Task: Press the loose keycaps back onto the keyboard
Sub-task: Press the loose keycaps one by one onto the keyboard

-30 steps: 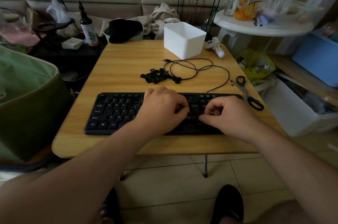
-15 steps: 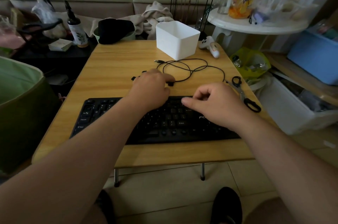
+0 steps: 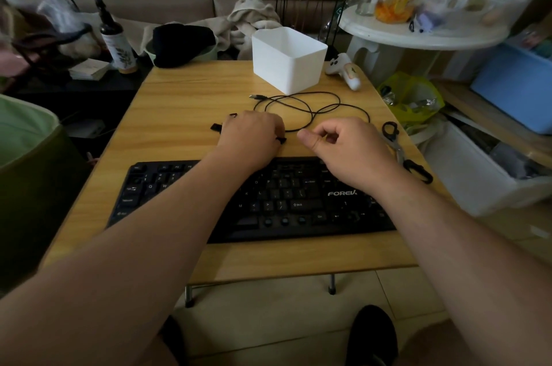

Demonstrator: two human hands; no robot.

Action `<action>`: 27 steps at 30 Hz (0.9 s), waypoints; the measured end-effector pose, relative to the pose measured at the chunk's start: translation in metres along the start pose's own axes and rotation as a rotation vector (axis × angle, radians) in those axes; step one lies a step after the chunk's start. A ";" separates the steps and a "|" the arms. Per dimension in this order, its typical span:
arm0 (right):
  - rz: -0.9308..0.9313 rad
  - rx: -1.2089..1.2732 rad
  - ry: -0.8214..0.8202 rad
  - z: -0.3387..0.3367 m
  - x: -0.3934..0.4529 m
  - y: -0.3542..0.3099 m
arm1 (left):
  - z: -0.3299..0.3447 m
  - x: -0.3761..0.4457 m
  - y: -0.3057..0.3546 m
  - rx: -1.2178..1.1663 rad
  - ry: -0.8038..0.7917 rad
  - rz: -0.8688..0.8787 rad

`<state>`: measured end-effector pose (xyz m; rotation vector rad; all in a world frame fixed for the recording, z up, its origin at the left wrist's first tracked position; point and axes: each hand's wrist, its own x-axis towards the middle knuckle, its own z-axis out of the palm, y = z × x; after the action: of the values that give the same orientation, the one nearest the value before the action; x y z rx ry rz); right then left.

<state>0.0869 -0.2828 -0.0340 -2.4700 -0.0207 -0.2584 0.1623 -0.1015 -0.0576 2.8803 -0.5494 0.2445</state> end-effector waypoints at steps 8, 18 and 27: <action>0.005 0.029 -0.009 0.004 -0.002 0.004 | -0.002 -0.009 -0.005 -0.255 0.062 -0.031; -0.137 0.103 0.091 0.011 -0.001 0.004 | -0.017 -0.027 0.022 -1.399 -0.154 -0.250; -0.183 0.125 0.135 0.010 -0.006 0.000 | -0.021 -0.033 0.023 -1.583 -0.196 -0.285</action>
<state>0.0828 -0.2759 -0.0430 -2.3232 -0.2005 -0.4877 0.1208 -0.1061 -0.0403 1.3805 -0.1552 -0.3770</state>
